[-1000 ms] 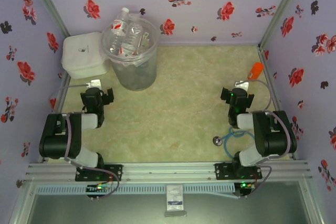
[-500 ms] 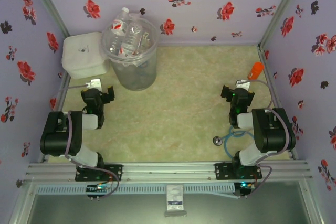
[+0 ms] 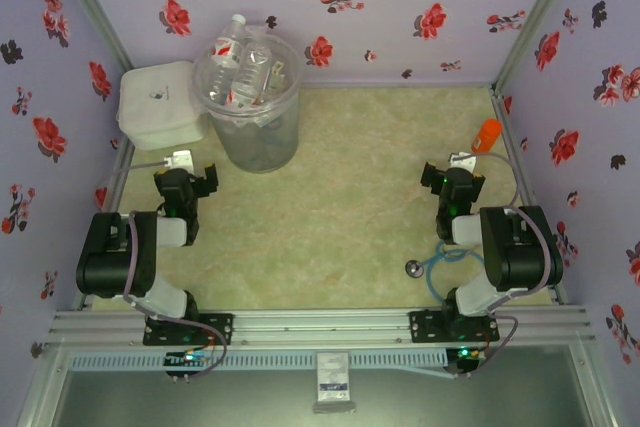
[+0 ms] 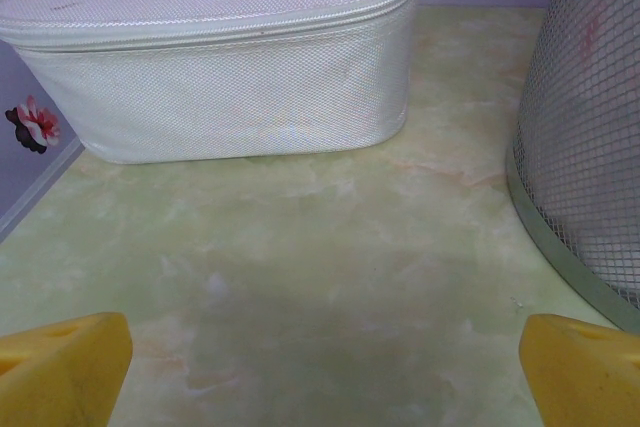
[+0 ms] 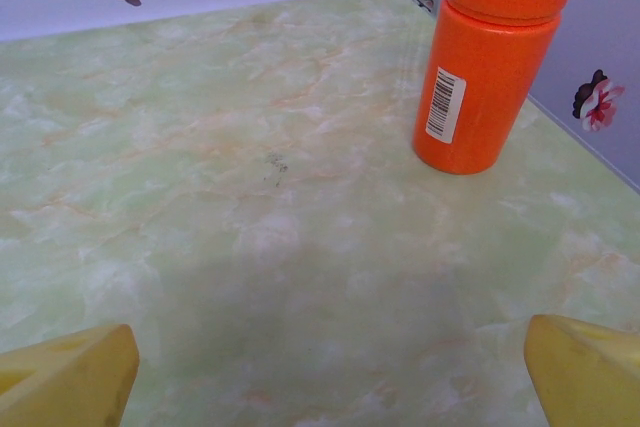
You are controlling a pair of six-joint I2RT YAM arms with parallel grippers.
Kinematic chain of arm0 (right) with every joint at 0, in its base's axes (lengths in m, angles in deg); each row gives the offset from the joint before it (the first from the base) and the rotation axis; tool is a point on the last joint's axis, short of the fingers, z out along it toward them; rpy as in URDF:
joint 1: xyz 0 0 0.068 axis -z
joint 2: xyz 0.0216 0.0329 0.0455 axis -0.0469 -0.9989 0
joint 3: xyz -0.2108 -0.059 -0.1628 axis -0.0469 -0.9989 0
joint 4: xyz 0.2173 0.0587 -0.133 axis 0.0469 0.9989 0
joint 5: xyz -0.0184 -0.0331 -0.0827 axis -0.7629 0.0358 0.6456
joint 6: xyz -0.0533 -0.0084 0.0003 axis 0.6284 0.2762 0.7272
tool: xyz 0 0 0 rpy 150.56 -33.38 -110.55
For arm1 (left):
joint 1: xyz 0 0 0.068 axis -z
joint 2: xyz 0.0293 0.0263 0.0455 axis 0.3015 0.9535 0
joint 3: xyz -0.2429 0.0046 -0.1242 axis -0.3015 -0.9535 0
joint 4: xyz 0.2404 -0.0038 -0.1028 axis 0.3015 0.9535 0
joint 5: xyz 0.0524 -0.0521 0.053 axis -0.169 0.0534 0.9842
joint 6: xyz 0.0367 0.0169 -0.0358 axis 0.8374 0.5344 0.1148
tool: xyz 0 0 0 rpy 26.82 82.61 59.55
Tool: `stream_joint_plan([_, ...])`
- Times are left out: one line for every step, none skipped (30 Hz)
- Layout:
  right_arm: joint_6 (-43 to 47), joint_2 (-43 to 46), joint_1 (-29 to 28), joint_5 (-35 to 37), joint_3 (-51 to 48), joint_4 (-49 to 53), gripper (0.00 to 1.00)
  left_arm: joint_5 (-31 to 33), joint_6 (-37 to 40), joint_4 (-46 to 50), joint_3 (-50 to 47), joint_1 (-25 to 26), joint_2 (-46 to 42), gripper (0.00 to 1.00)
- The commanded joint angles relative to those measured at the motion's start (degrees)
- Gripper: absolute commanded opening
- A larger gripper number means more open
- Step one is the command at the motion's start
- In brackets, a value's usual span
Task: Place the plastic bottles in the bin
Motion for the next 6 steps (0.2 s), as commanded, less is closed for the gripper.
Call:
stream_joint_plan([-0.8,-0.2,0.2,0.9,0.1,-1.4,0.99,-0.4,1.1,-2.2,-0.3,-0.3,0.5,1.0])
stream_joint_plan([-0.8,-0.2,0.2,0.9,0.1,-1.5,0.99,-0.4,1.1,-2.2,-0.3,-0.3,0.5,1.0])
stream_joint_plan([-0.9,-0.1,0.2,0.9,0.0,-1.7,0.99,-0.4,1.0,-2.2,-0.3,-0.3,0.5,1.0])
stream_joint_plan([-0.9,0.0,0.2,0.9,-0.3,-1.9,0.99,-0.4,1.1,-2.2,-0.3,-0.3,0.5,1.0])
stream_joint_plan([-0.8,0.0,0.2,0.9,-0.4,-2.1,0.99,-0.4,1.1,-2.2,-0.3,-0.3,0.5,1.0])
stream_joint_plan([-0.8,0.0,0.2,0.9,-0.4,-2.2,0.99,-0.4,1.1,-2.2,-0.3,-0.3,0.5,1.0])
